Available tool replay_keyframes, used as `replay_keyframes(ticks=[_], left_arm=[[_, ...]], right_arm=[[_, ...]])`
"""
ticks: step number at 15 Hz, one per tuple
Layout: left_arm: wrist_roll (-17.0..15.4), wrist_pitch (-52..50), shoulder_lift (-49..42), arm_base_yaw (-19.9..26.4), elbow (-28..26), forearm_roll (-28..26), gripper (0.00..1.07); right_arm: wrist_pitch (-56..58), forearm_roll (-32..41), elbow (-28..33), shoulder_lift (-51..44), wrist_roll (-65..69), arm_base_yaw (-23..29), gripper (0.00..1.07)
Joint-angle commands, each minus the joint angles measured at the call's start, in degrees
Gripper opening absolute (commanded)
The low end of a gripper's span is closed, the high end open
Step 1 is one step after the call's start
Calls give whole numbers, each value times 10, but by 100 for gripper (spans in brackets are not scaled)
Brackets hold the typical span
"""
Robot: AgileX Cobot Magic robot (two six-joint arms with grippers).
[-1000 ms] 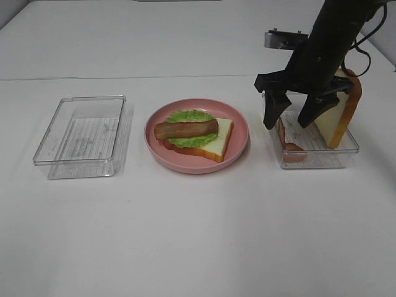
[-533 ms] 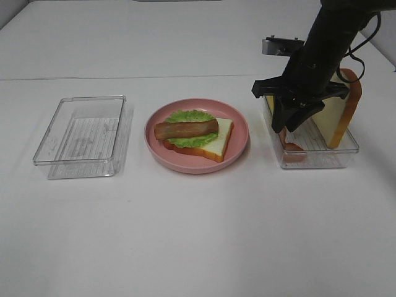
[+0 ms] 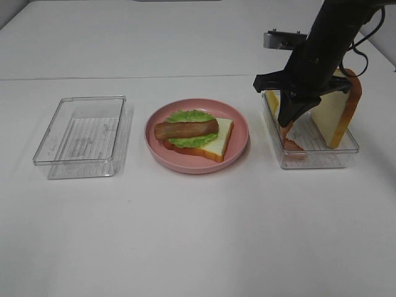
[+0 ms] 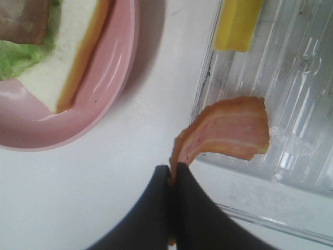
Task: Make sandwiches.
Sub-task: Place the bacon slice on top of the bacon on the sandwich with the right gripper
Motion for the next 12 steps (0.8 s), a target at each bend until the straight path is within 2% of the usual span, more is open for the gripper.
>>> replay_keyframes(ticks=[1,3,5,7,12], left_arm=[[-4,-6,-11,2,3,-6,86],[-4,-6,-11,2,3,-6,86],[-4,-6,-11,2,3,-6,86],[-4,-6,-11,2,3,-6,86],[-4,-6,-11,2,3,-6,86]], right_arm=[[16,-1,-3,-34,-2,1,0],[37,5,-3,-93,-2,1,0],[34,42,-3,-135,-18,1,0],[24,123,-3,-151,-56,1,0],[-7,394,-3,-114,-198,1,0]])
